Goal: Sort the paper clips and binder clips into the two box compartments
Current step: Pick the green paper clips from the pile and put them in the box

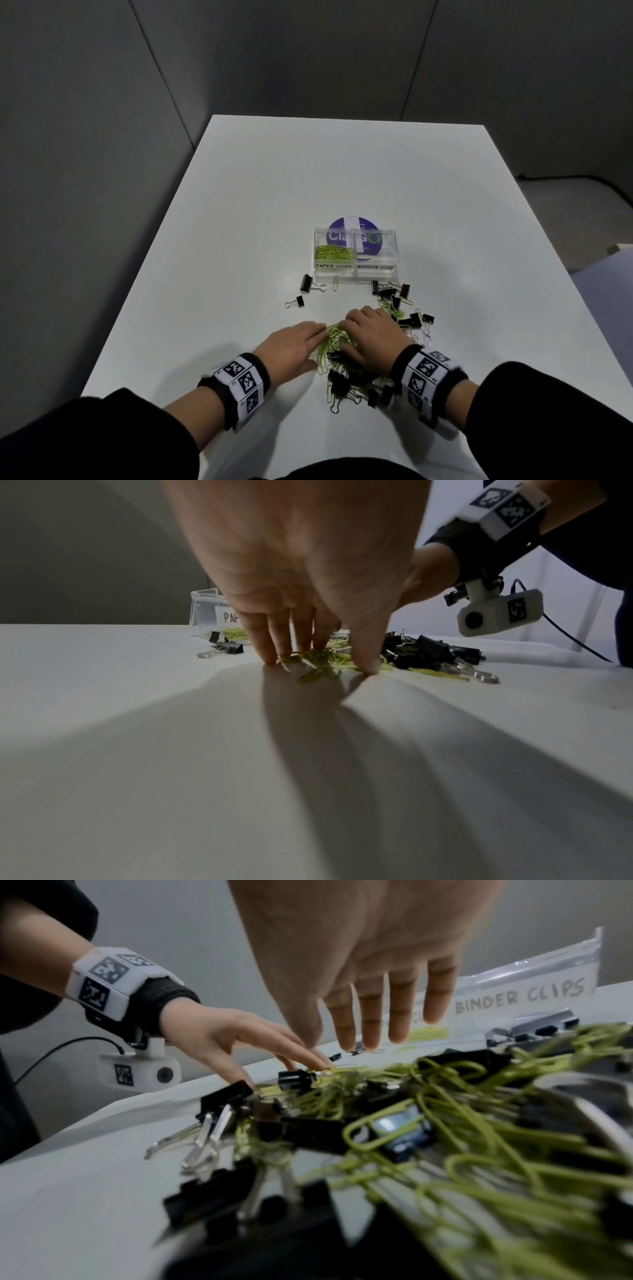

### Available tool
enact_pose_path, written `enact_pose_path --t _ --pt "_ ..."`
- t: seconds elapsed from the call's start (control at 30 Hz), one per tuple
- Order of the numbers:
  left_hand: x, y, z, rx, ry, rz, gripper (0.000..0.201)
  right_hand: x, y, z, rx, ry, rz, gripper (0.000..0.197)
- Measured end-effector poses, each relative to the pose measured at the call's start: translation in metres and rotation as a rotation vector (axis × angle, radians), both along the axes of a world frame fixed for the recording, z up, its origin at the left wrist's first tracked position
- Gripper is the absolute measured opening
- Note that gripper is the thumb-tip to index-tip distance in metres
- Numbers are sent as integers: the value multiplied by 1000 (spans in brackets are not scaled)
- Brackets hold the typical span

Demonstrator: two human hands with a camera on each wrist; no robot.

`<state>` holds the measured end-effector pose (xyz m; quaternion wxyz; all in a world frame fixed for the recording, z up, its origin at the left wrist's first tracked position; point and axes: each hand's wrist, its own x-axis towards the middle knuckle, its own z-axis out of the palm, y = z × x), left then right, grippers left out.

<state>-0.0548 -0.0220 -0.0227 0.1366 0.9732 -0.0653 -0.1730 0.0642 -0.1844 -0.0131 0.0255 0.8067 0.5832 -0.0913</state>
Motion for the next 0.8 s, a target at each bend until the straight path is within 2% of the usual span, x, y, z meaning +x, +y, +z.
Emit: enact_pose_path --t 0.07,0.13,0.23,0.4,0.47,0.53,0.63,0.7,0.8 --pt "4 -3 -3 -34 -43 52 57 -7 5 6 -31 28 -14 37" --pt "9 -5 -2 -28 -21 89 51 -17 10 10 -30 -29 -38 43" --pt "16 -7 -1 -11 16 126 43 -25 15 12 -98 82 -111 34" --pt "20 -8 -1 5 14 131 37 -23 7 14 -27 168 -102 27" --pt "19 -9 -1 -12 -3 145 41 -14 2 20 -54 189 -96 28" --pt "18 -11 -1 -46 1 156 54 -3 -4 25 -7 188 -146 28" --pt "18 -13 3 -58 15 135 72 21 -18 32 60 173 -358 23" --pt "21 -16 5 -37 11 111 73 39 -31 32 46 143 -479 22" --pt "30 -20 6 -27 5 104 66 61 -44 26 -81 126 -560 26"
